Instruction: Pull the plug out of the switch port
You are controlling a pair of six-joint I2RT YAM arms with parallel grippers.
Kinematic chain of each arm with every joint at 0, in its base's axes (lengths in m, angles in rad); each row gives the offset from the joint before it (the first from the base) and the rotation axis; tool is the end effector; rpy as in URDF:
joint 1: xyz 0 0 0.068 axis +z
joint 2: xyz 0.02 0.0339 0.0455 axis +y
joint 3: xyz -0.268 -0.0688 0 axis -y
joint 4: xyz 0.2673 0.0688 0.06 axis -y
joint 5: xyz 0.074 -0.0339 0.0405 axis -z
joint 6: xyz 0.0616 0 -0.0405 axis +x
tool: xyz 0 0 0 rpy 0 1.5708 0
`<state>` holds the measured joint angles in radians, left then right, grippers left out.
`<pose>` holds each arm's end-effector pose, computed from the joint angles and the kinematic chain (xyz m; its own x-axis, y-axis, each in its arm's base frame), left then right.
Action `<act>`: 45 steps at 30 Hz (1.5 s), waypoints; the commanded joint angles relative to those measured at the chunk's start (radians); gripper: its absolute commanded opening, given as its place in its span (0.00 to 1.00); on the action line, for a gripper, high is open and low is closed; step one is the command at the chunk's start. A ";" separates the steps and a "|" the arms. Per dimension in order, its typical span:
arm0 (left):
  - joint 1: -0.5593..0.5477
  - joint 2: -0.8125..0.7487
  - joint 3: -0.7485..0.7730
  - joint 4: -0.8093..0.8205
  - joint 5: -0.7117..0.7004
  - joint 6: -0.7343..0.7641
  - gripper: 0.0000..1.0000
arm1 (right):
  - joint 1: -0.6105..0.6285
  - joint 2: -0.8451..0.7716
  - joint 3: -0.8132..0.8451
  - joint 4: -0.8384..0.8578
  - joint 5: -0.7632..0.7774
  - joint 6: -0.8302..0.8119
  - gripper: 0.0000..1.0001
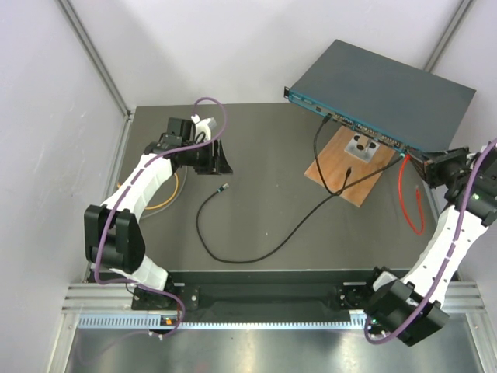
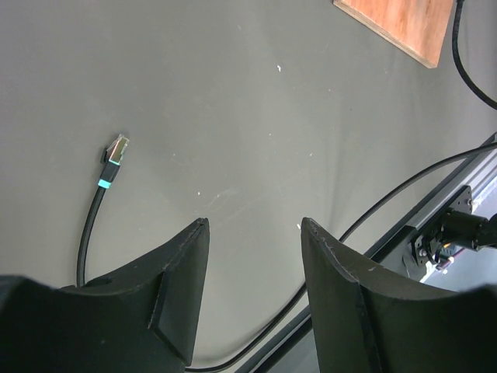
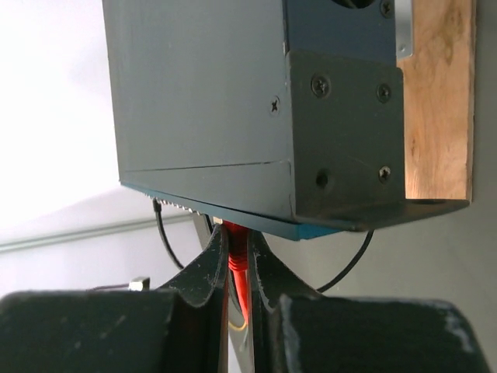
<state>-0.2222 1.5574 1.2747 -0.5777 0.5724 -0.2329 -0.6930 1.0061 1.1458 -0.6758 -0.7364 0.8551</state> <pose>0.3554 -0.1145 0.2692 -0.8418 -0.0087 -0.5398 0.3448 0.7606 -0.5501 0.2078 -0.1188 0.3754 -0.2359 0.9226 -0.3052 0.3156 0.3698 0.8739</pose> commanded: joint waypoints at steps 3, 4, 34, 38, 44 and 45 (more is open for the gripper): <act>0.011 -0.010 0.028 0.024 0.023 0.017 0.56 | 0.026 -0.023 -0.058 0.019 -0.014 0.015 0.00; 0.011 -0.011 0.026 0.022 0.023 0.017 0.56 | -0.005 -0.027 -0.081 0.045 -0.039 0.019 0.00; 0.014 -0.014 0.012 0.021 0.026 0.018 0.55 | -0.076 -0.076 -0.354 0.528 0.035 0.427 0.17; 0.015 -0.011 0.012 0.025 0.027 0.017 0.55 | -0.079 -0.109 -0.434 0.595 0.066 0.538 0.10; 0.017 -0.003 0.012 0.027 0.034 0.015 0.55 | -0.079 -0.101 -0.448 0.622 0.049 0.558 0.00; 0.017 -0.003 0.012 0.029 0.032 0.015 0.55 | -0.079 -0.103 -0.457 0.619 0.031 0.577 0.00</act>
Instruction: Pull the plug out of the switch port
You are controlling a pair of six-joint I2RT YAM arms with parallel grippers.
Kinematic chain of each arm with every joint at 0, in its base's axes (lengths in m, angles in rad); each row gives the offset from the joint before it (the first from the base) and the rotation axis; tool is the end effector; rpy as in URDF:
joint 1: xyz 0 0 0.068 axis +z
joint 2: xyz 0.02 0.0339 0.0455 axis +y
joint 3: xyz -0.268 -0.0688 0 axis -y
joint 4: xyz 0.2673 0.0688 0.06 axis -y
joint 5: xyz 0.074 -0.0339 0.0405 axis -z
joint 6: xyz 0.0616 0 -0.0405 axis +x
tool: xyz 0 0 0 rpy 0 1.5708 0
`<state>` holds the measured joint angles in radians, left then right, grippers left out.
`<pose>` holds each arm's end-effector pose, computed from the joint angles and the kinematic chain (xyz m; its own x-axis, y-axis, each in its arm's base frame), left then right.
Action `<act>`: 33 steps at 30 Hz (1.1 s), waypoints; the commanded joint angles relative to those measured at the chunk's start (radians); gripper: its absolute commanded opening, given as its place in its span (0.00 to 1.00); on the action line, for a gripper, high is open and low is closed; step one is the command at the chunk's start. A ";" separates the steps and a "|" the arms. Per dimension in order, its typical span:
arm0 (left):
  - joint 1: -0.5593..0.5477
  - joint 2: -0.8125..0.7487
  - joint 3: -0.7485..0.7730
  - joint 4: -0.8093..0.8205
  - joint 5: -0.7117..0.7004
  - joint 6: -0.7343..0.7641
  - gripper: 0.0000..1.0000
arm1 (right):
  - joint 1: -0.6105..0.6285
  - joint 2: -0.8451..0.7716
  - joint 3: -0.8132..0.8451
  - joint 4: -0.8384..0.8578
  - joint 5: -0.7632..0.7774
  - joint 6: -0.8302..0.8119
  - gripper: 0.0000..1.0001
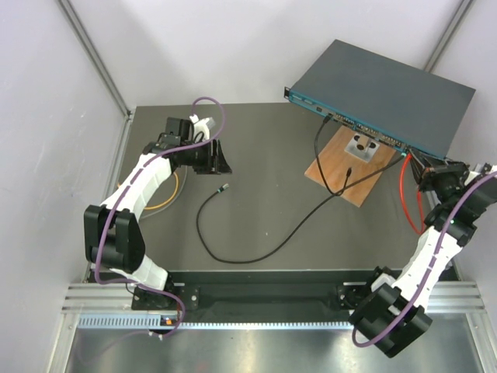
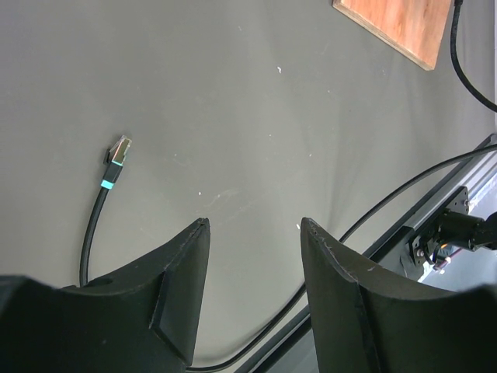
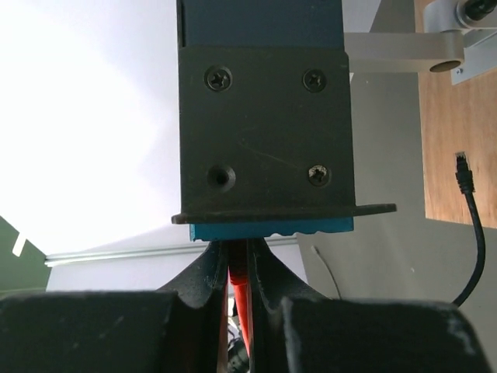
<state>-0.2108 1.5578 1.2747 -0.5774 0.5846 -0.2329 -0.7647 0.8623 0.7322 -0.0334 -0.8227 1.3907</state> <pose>0.3563 -0.1110 0.2694 -0.8429 -0.0165 -0.5379 0.3411 0.7568 -0.5576 0.1992 -0.1286 0.3230 -0.0711 0.9957 -0.0594 0.1064 0.0667 0.9921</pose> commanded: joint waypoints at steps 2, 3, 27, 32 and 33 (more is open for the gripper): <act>0.005 -0.005 0.012 0.025 0.020 0.017 0.55 | -0.007 0.035 -0.063 -0.022 0.109 0.083 0.00; 0.005 -0.005 0.012 0.024 0.017 0.018 0.55 | -0.007 0.043 0.005 -0.195 0.103 0.052 0.00; 0.010 -0.010 0.003 0.030 0.026 0.012 0.55 | -0.012 0.164 0.265 -0.642 -0.091 -0.601 0.00; 0.013 -0.024 -0.005 0.030 0.023 0.014 0.55 | -0.044 0.101 0.207 -0.531 -0.139 -0.562 0.00; 0.013 -0.024 -0.008 0.030 0.023 0.012 0.55 | -0.057 0.084 0.184 -0.454 -0.150 -0.508 0.00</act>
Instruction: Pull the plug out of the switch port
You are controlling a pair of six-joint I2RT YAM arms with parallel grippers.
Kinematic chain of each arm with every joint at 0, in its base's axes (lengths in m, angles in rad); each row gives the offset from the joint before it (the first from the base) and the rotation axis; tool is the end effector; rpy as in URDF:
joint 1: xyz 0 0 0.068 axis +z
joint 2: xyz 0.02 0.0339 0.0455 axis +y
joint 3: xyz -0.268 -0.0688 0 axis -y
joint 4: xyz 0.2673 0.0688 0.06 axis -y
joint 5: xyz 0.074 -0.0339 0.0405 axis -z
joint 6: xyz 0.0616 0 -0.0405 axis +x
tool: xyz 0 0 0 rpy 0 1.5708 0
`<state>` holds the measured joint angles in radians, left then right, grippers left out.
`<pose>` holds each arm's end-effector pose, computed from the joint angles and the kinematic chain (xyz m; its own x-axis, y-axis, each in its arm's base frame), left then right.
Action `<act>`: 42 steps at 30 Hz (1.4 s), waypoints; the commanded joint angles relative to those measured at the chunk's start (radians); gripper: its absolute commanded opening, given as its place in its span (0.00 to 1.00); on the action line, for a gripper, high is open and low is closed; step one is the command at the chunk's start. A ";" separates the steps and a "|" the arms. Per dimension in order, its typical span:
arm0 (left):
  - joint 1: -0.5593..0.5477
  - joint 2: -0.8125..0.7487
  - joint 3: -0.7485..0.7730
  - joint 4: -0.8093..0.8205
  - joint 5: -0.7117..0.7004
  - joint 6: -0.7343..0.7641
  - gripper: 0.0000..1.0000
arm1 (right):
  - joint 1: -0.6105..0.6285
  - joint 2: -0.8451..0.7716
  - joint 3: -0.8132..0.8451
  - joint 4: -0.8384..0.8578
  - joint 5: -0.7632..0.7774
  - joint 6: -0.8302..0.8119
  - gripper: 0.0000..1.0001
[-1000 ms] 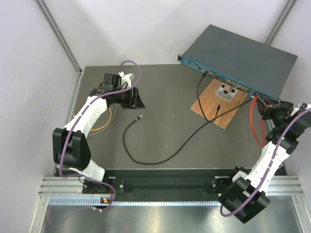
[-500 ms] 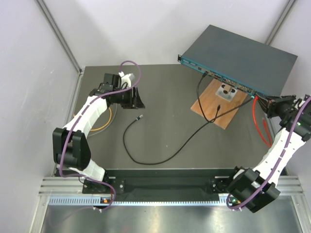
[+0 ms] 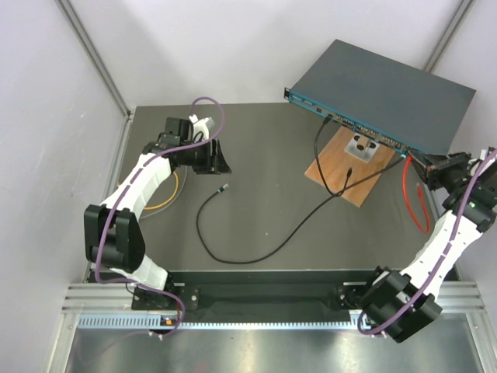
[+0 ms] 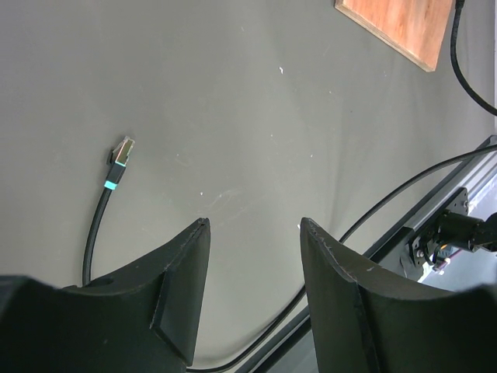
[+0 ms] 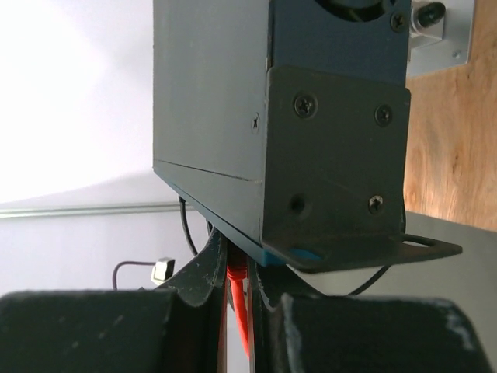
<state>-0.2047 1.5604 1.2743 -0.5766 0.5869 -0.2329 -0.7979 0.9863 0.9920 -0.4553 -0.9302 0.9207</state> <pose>0.3574 -0.1090 0.2684 -0.8441 -0.0210 -0.5357 0.3362 0.7577 -0.5594 0.2021 -0.1365 0.3504 -0.2444 0.9320 -0.2677 0.1954 0.3178 0.9278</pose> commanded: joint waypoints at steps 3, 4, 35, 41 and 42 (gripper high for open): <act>0.008 -0.033 -0.012 0.029 0.019 0.014 0.55 | -0.047 -0.115 -0.170 0.090 -0.074 0.100 0.00; 0.008 -0.034 -0.015 0.034 0.021 0.010 0.55 | -0.064 -0.135 -0.191 0.125 -0.093 0.113 0.00; 0.008 0.017 -0.001 0.038 0.056 -0.005 0.54 | -0.064 -0.087 -0.093 0.237 -0.006 0.216 0.34; 0.008 0.018 0.002 0.038 0.053 -0.003 0.54 | -0.066 -0.103 -0.121 0.353 0.016 0.323 0.37; 0.008 0.023 0.003 0.038 0.053 -0.003 0.54 | -0.066 -0.095 -0.116 0.353 0.013 0.320 0.39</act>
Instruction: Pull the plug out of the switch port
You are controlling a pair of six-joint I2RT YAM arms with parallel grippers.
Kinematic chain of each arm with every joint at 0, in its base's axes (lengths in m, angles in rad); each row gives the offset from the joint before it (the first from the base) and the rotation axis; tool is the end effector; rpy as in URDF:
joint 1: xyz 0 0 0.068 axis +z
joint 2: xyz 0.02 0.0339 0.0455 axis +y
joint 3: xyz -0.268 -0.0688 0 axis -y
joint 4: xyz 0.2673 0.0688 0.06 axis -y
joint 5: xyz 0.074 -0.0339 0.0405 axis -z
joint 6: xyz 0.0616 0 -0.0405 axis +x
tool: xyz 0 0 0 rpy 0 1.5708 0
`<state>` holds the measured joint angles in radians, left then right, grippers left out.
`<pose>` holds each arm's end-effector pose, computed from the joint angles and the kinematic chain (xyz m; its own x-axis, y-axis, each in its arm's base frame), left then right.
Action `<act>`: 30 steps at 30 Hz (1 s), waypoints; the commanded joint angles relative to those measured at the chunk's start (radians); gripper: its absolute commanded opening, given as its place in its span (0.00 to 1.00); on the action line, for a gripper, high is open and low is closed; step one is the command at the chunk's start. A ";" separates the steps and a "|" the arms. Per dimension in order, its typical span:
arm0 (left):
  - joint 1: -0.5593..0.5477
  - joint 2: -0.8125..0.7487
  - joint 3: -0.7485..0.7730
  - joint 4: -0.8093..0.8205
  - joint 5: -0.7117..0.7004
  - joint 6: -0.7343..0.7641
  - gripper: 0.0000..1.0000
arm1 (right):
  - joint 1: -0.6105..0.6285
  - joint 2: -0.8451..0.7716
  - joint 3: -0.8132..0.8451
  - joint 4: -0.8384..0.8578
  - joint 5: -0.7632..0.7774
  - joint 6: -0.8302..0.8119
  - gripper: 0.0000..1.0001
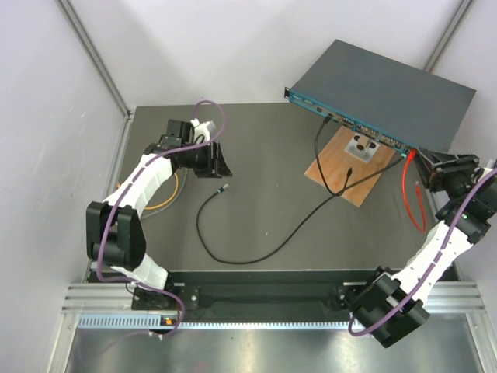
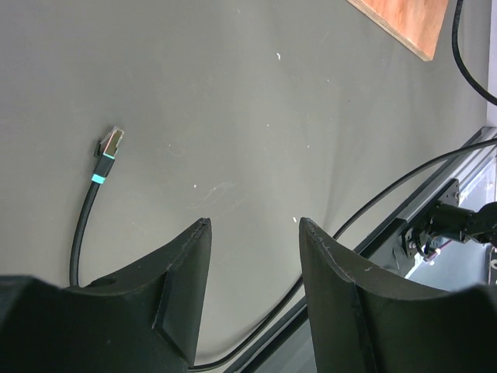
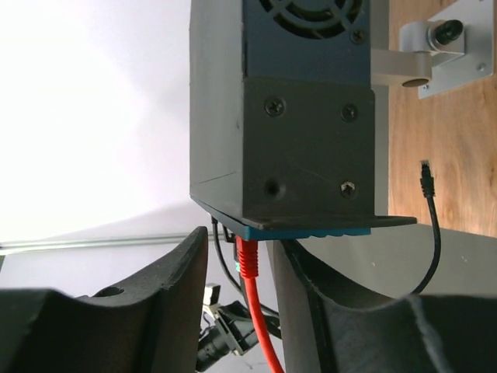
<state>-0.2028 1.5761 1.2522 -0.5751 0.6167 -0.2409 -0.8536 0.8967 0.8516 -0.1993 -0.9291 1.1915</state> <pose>0.3565 -0.1097 0.2561 -0.8678 -0.0202 -0.4964 0.3191 0.7432 -0.5881 0.1884 -0.1409 0.3439 -0.1144 0.9771 -0.1792 0.1256 0.1932 0.9731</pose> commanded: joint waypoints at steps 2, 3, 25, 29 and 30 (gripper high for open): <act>0.006 0.010 0.030 0.037 0.026 0.005 0.54 | -0.010 0.005 0.040 0.075 0.016 0.025 0.40; 0.006 0.012 0.030 0.037 0.026 0.003 0.54 | -0.010 0.021 0.049 0.055 0.015 0.016 0.40; 0.008 0.016 0.030 0.037 0.029 0.003 0.53 | 0.019 0.025 0.047 0.090 -0.030 -0.013 0.32; 0.008 0.016 0.032 0.037 0.029 0.003 0.53 | 0.027 0.027 0.041 0.161 -0.037 0.023 0.33; 0.008 0.015 0.032 0.038 0.029 0.002 0.53 | 0.028 0.030 0.046 0.172 -0.040 0.031 0.33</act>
<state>-0.2008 1.5822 1.2530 -0.5751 0.6174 -0.2413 -0.8383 0.9310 0.8604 -0.1478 -0.9474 1.1988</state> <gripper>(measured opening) 0.531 0.328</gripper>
